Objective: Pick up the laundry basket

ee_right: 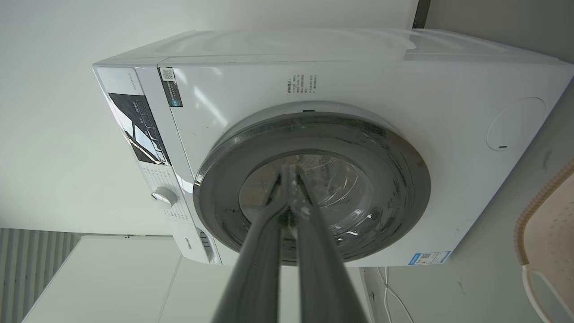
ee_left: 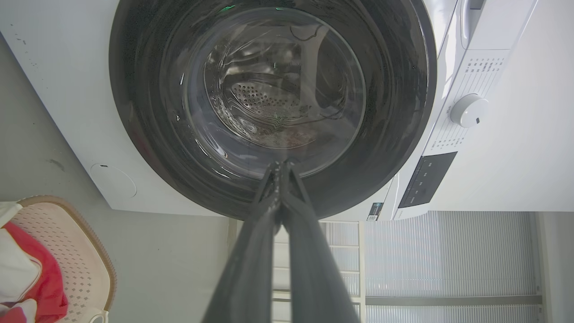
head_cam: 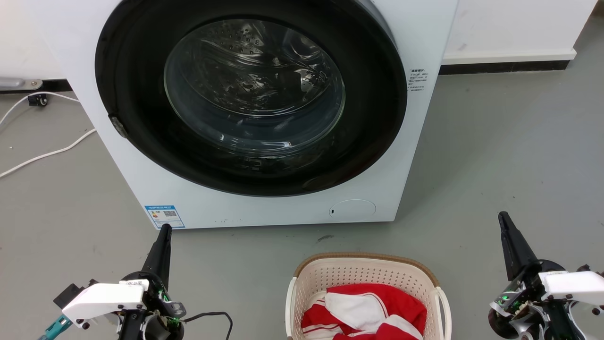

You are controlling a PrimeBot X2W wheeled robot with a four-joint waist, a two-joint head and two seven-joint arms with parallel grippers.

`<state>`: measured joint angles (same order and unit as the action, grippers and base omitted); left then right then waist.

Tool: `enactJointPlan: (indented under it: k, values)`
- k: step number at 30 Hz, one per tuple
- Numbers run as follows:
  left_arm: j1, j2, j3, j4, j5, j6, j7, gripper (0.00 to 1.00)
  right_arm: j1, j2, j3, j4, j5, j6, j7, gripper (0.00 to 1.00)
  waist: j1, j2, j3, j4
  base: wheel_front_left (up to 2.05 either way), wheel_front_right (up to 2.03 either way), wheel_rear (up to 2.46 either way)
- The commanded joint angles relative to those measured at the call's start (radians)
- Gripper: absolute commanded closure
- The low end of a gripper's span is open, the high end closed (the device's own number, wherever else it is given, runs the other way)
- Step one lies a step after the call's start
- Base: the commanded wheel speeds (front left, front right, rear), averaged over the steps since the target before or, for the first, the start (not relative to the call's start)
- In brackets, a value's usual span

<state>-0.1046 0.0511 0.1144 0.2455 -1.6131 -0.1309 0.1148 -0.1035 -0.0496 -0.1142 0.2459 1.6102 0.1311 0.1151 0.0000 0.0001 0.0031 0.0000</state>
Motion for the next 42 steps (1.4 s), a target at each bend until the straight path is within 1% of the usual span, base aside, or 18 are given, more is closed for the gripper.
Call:
enactJointPlan:
  k: [1,25,26,30,34,39,42]
  values:
    - [-0.009,-0.001,0.003,0.001,0.002,-0.002,0.003,1.0,-0.011,-0.001,0.0,0.0,0.005,-0.001,0.001,1.0,0.0,-0.0001,0.0,0.0,0.0,0.0,0.0]
    - [-0.009,-0.001,0.003,0.0,0.002,-0.002,0.003,1.0,-0.011,-0.001,0.0,0.0,0.005,-0.001,0.001,1.0,0.0,-0.0001,0.0,0.0,0.0,0.0,0.0]
    - [0.002,-0.001,-0.001,0.005,0.0,0.0,0.0,0.0,0.002,0.0,0.0,0.005,-0.001,0.0,0.0,0.0,0.0,-0.0001,0.0,0.0,0.0,0.0,0.0]
    - [0.025,-0.004,-0.004,0.028,0.0,0.0,-0.002,0.0,0.027,0.002,0.002,0.029,-0.002,0.0,-0.002,0.0,0.0,-0.0001,0.0,0.0,0.0,0.0,0.0]
    - [0.027,-0.004,-0.012,0.01,0.017,0.0,-0.023,0.0,0.03,0.002,0.007,0.018,-0.027,0.0,-0.023,0.0,0.0,-0.0001,0.0,0.0,0.0,0.0,0.0]
    - [0.028,-0.004,-0.013,-0.01,0.082,0.0,-0.048,0.0,0.033,0.001,0.005,-0.007,-0.11,0.0,-0.048,0.0,0.0,-0.0001,0.001,0.001,0.0,0.0,0.0]
    - [0.028,-0.003,-0.013,-0.027,0.139,0.004,-0.063,0.0,0.036,0.001,0.009,-0.034,-0.184,0.0,-0.062,0.0,0.0,-0.0001,0.002,0.001,0.0,0.0,0.0]
